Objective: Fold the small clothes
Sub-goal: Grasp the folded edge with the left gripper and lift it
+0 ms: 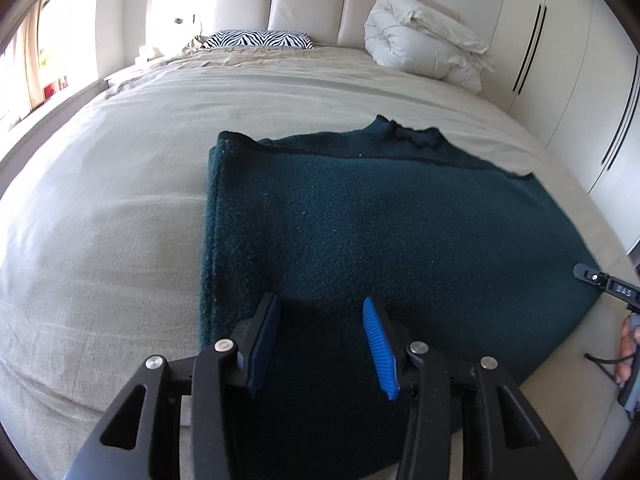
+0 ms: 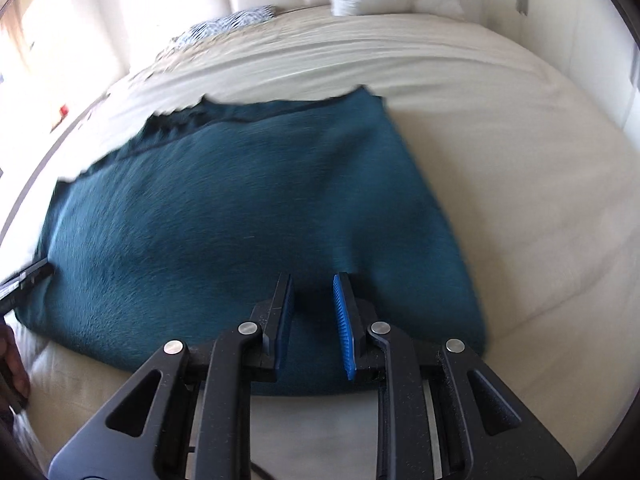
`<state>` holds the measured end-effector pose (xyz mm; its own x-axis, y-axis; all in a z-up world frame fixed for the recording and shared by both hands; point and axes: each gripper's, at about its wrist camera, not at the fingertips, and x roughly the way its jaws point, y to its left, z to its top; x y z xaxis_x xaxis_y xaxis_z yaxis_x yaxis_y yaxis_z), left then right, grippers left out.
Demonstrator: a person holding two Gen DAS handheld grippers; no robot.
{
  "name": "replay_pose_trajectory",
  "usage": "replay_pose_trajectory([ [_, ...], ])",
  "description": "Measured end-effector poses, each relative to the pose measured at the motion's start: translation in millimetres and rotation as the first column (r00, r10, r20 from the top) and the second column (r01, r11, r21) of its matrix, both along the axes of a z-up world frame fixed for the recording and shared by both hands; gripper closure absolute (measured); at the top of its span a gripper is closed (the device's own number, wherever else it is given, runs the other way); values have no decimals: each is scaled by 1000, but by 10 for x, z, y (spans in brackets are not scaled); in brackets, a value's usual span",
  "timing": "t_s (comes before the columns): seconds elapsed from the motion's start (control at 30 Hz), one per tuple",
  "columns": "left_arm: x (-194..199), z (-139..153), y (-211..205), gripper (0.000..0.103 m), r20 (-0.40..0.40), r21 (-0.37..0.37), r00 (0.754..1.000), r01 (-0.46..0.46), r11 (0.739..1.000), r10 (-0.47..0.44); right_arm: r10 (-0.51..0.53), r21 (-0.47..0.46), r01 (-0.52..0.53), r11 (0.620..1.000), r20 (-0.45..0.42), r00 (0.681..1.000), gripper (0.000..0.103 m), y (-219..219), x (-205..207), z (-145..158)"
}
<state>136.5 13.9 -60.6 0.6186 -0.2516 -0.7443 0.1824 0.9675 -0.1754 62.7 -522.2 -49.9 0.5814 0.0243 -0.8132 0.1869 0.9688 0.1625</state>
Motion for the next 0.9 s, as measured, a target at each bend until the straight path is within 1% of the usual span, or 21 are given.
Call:
replay_pose_trajectory([
  [0.03,-14,9,32,57,0,-14,1000,-2,1000,2,-30,24,30,999,3,1000,83,-104,-22,14],
  [0.13,-86,65,166,57,12,-48,999,-31,998,32,-114,56,112,992,21,993,83,-318,-86,104],
  [0.2,-121,125,249,56,24,-52,997,-71,996,72,-141,76,138,987,34,989,83,-373,-91,167],
  [0.23,-119,164,297,56,31,-55,995,-94,994,96,-142,105,136,985,46,989,83,-380,-75,204],
  [0.3,-72,216,351,53,34,-70,993,-114,991,117,-121,152,110,982,60,991,83,-311,-4,271],
  [0.37,-2,272,358,53,43,-82,992,-117,990,121,-61,201,46,978,69,996,83,-134,135,304],
  [0.43,60,318,315,53,55,-78,992,-105,991,110,15,261,-35,965,76,997,83,108,313,314],
  [0.5,127,375,258,51,74,-76,992,-96,993,101,95,332,-120,936,91,991,83,370,500,300],
  [0.57,224,366,205,48,80,-67,992,-90,994,96,163,413,-188,891,93,982,83,605,723,210],
  [0.63,336,286,189,48,57,-43,993,-98,994,100,181,474,-190,860,65,981,83,749,902,71],
  [0.7,438,156,220,48,14,-59,994,-110,992,111,195,539,-185,821,40,980,83,845,1037,-91],
  [0.73,468,103,230,48,3,-54,993,-118,992,119,190,568,-170,805,25,982,83,873,1104,-191],
  [0.77,494,31,244,48,-10,-35,992,-129,991,129,186,581,-165,797,24,982,83,903,1122,-251],
  [0.8,511,-23,270,48,-25,-39,991,-133,990,132,181,590,-162,791,27,983,83,898,1135,-290],
  [0.83,511,-49,300,47,-31,-57,991,-134,989,132,172,606,-158,780,34,984,83,871,1148,-323],
  [0.87,504,-65,340,47,-30,-86,991,-135,987,133,162,630,-154,762,45,986,83,809,1150,-345],
  [0.9,502,-69,376,47,-31,-109,991,-132,985,130,156,638,-153,755,52,986,83,761,1152,-355],
])
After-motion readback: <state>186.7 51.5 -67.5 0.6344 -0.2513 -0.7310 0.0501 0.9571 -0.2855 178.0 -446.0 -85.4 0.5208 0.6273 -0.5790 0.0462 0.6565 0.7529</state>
